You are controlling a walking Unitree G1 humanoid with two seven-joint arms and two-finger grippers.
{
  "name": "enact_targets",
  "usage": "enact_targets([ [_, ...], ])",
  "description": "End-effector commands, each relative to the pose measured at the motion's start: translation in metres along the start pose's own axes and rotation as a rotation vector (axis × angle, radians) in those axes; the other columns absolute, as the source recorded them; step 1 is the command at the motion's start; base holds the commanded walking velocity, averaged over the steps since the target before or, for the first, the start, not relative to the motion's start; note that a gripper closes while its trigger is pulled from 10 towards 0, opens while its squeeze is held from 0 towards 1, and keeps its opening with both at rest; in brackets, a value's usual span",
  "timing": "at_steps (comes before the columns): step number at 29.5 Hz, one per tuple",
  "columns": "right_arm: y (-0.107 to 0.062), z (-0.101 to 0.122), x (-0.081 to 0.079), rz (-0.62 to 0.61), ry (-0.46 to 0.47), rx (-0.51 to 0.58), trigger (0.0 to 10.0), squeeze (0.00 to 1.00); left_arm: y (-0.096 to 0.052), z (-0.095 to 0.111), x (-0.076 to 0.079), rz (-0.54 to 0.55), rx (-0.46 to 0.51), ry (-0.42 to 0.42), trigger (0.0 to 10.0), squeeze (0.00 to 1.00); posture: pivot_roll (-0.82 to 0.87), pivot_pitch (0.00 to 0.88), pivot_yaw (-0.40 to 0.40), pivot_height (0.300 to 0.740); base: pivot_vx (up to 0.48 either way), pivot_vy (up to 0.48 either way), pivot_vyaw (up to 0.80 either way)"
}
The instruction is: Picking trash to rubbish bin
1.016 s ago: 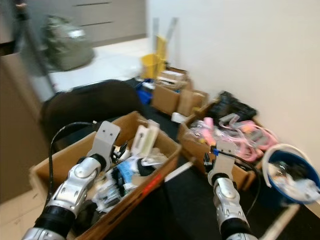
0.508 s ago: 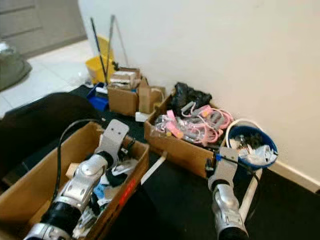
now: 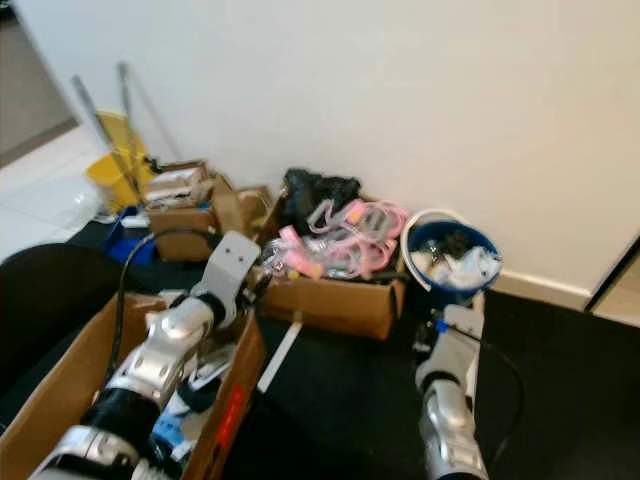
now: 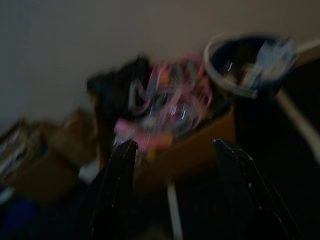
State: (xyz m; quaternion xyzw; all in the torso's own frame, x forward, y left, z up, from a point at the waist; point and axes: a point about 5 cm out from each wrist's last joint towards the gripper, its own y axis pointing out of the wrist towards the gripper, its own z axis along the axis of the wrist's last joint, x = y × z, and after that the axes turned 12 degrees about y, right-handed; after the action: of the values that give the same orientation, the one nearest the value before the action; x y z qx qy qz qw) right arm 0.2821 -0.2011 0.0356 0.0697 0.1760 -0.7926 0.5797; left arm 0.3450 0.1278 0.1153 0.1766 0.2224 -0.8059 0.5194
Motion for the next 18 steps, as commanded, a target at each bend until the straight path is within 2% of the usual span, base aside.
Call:
enact_targets([
  [1, -0.0019, -0.0031, -0.0014, -0.004, 0.004, -0.015, 10.0, 0.00, -0.0009, -0.0067, 0.0020, -0.004, -0.021, -0.003, 10.0, 0.00, -0.07, 0.057, 0.102, 0.740, 0.000, 0.000, -0.80],
  [12, -0.0021, 0.0000, -0.0023, 0.021, -0.022, -0.023, 10.0, 0.00, -0.0025, -0.0104, 0.0062, 0.023, -0.019, -0.032, 10.0, 0.00, -0.07, 0.059, 0.062, 0.740, 0.000, 0.000, -0.80],
  [18, 0.0002, 0.0014, -0.0016, 0.023, -0.026, -0.025, 10.0, 0.00, -0.0046, -0.0120, 0.0106, 0.006, -0.019, -0.021, 10.0, 0.00, -0.06, 0.052, 0.070, 0.740, 0.000, 0.000, -0.80],
])
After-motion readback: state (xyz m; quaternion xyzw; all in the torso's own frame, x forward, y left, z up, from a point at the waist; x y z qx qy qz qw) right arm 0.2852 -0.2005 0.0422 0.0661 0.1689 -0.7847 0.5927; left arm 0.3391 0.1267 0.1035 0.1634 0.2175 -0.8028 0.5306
